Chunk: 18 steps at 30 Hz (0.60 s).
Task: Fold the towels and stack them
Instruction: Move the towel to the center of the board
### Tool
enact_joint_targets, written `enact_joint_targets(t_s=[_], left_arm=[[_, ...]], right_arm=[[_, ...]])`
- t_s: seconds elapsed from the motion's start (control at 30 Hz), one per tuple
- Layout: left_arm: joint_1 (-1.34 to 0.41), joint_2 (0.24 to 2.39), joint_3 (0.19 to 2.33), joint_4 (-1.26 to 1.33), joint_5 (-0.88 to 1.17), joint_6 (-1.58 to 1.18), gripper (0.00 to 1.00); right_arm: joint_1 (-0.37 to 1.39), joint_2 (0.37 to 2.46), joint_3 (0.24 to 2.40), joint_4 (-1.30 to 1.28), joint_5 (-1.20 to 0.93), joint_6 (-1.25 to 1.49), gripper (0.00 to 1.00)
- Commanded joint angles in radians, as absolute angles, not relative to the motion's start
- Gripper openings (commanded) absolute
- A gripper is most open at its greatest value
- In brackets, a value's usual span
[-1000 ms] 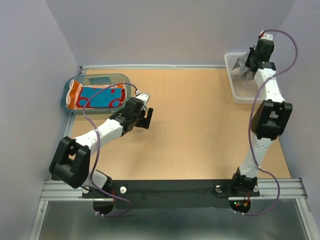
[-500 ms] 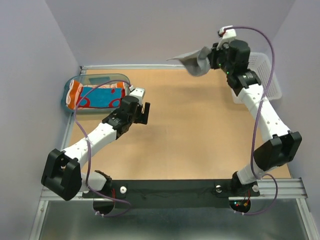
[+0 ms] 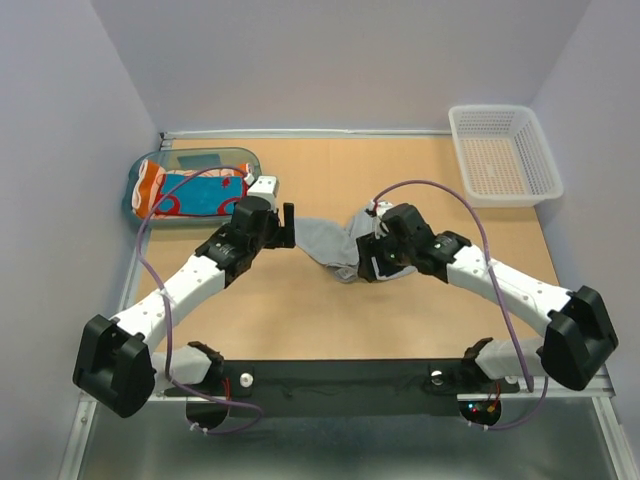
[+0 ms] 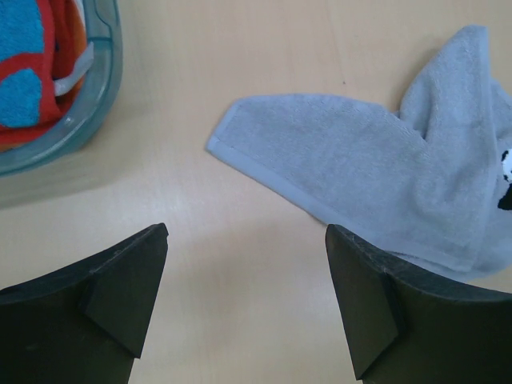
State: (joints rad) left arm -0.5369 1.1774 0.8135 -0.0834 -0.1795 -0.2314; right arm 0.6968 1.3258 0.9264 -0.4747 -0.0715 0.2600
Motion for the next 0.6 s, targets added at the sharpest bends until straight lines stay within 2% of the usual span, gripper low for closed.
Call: enact_joint_targets(t_s=[0.0, 0.27, 0.5, 0.57], left_arm=[[-0.545, 1.155, 0.758, -0.072, -0.108, -0.351, 0.91], [-0.558, 1.233, 0.721, -0.078, -0.043, -0.459, 0.91], [-0.571, 1.333, 0.744, -0.031, -0.029, -0.500, 0.91], [-0.578, 1.391, 0.802, -0.028, -0.032, -0.494, 0.86]], right_arm=[[0.686, 1.252, 0.959, -0.446, 0.045, 0.295, 0.72], [0.669, 1.393, 1.023, -0.454, 0.127, 0.193, 0.69], [0.496, 1.425, 0.970, -0.431, 0.065, 0.242, 0.65], [0.476, 1.440, 0.963, -0.430, 0.054, 0.241, 0.65]])
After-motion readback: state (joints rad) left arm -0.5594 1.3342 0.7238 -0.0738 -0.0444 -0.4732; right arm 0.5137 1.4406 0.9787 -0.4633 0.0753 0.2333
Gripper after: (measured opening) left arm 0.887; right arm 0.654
